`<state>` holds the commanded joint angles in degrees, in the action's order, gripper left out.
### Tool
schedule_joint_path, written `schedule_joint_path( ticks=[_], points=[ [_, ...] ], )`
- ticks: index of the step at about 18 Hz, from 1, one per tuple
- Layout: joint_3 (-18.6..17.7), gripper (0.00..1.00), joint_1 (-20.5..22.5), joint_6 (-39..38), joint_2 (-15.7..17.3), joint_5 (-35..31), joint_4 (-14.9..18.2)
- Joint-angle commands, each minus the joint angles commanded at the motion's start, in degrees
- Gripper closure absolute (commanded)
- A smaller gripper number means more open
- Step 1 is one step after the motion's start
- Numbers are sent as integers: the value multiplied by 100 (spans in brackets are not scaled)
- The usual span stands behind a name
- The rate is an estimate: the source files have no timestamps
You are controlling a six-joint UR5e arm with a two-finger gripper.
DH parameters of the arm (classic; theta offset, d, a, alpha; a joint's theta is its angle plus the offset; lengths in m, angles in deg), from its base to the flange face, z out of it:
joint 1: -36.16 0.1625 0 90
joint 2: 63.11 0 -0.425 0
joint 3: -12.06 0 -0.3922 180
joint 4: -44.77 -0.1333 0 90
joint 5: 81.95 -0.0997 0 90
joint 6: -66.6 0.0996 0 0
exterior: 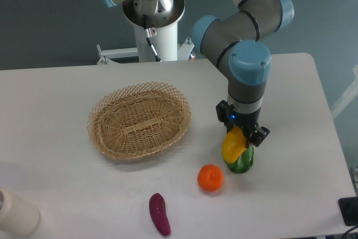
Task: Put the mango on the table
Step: 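Lift the yellow mango in the gripper up from beside the bok choy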
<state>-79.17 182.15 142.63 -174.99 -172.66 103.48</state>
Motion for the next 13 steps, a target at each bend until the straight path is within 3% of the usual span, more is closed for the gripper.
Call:
schedule_joint_path(
  ticks=[8, 13],
  points=[
    [70, 51, -9, -26, -52, 26, 9],
    [79, 52, -35, -579, -70, 395, -184]
  ],
)
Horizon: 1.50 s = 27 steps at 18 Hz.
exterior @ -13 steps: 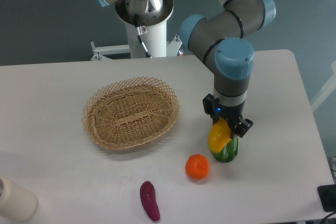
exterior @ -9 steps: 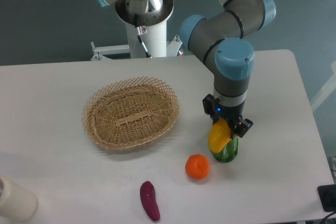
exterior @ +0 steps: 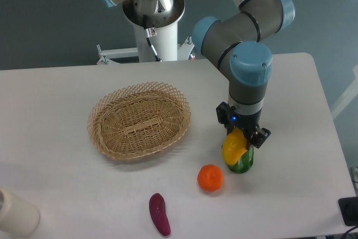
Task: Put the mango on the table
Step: 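Lift the yellow mango in the gripper up from beside the bok choy, then carry the mango past the basket and lower it onto the table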
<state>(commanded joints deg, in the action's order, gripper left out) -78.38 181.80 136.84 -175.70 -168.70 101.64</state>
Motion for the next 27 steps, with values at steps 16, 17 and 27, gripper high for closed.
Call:
schedule_joint_path(
  ticks=[16, 17, 27],
  points=[
    [519, 53, -1810, -1759, -272, -79, -264],
    [519, 53, -1906, -1829, -299, -114, -264],
    [466, 53, -2864, -2128, -589, -500, -281]
  ],
)
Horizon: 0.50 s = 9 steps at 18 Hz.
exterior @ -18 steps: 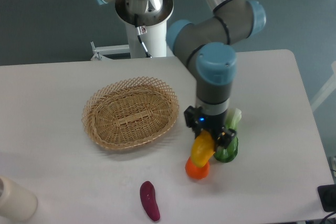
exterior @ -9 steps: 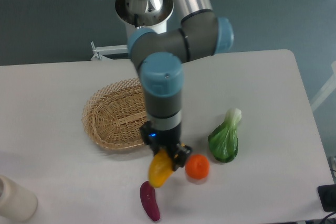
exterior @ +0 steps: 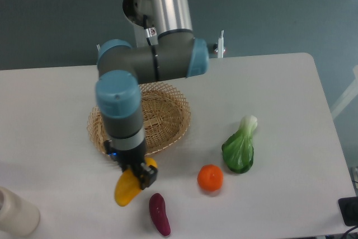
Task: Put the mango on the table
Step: 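Carry the mango past the basket and lower it onto the table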
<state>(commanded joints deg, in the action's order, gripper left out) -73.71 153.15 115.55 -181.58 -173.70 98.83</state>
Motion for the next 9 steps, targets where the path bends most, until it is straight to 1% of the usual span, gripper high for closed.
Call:
schedule_joint_path(
  ticks=[3, 5, 6, 9],
  points=[
    [-44, 52, -273, -26, -53, -62, 0],
    [-44, 52, -413, -175, -141, -71, -9],
    [-53, 52, -571, -280, -228, -167, -17],
    [-36, 52, -678, -404, -430, -361, -17]
  ],
)
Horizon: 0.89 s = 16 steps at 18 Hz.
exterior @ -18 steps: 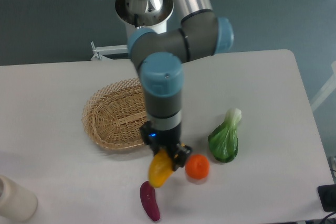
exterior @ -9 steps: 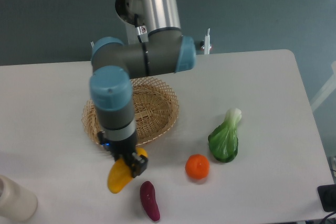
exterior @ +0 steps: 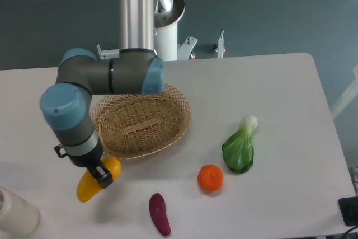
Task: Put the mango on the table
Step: 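Carry the mango past the basket and lower it onto the table, then open the gripper to release the mango on the table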
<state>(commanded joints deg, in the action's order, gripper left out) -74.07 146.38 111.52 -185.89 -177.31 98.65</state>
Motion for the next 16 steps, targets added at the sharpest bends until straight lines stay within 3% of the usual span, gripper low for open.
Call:
schedule_joint_path(
  ticks=[6, 8, 13, 14, 16],
  points=[
    [35, 49, -62, -9, -194, -36, -9],
    [44, 40, -62, -18, -220, -27, -9],
    [35, 5, -70, -27, -212, -18, -18],
    [35, 0, -70, -36, -177, 8, 8],
    [35, 0, -62, -36, -106, 26, -96]
  ],
)
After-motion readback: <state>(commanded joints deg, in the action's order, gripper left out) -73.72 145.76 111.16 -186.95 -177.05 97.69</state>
